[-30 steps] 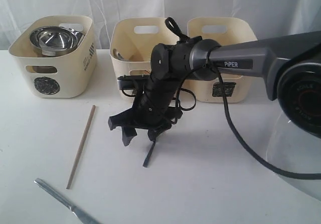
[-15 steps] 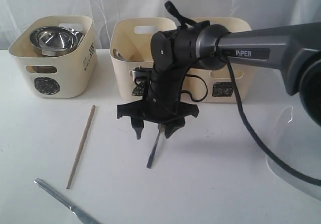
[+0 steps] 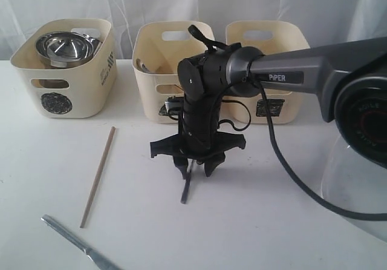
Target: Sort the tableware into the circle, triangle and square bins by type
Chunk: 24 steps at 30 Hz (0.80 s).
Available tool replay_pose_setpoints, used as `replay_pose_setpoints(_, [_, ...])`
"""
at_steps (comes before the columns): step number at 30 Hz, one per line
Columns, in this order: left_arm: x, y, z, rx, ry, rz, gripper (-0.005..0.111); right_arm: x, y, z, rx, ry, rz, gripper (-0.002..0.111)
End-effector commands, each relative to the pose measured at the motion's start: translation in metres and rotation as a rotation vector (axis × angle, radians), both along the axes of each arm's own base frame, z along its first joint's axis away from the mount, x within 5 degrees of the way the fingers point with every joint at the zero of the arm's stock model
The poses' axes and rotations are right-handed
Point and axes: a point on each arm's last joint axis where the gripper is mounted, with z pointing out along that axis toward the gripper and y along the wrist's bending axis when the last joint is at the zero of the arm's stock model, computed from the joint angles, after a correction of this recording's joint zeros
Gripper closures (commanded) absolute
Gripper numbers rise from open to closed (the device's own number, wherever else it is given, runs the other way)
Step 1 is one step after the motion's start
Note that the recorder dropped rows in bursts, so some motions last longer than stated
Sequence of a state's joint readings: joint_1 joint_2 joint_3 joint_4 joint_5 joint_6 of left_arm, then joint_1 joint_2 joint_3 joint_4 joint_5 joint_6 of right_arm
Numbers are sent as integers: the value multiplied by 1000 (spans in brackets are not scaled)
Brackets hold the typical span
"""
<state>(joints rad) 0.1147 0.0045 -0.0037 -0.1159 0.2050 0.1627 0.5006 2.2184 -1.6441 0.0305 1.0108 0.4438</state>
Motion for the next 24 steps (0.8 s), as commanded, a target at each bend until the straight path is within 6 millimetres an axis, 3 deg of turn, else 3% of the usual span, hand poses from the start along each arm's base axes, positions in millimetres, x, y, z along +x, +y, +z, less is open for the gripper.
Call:
replay_pose_setpoints(1, [0,0,-1,-3,-4,0,107,-3,-6,-14,-76,49,15,80])
replay_pose_setpoints(7, [0,0,-1,-3,-4,0,107,-3,-6,-14,-77,50,46,107])
replay_pose_setpoints(12, [0,0,-1,-3,-4,0,107,-5,-8,-9,-94,68,78,108])
replay_pose_setpoints(18, [0,0,-1,-3,-4,0,107,-13,-12,29,-83,53,129,108])
replay_pose_setpoints(24, [0,0,-1,-3,-4,0,107,-13,-12,78,-8,-123,171,108])
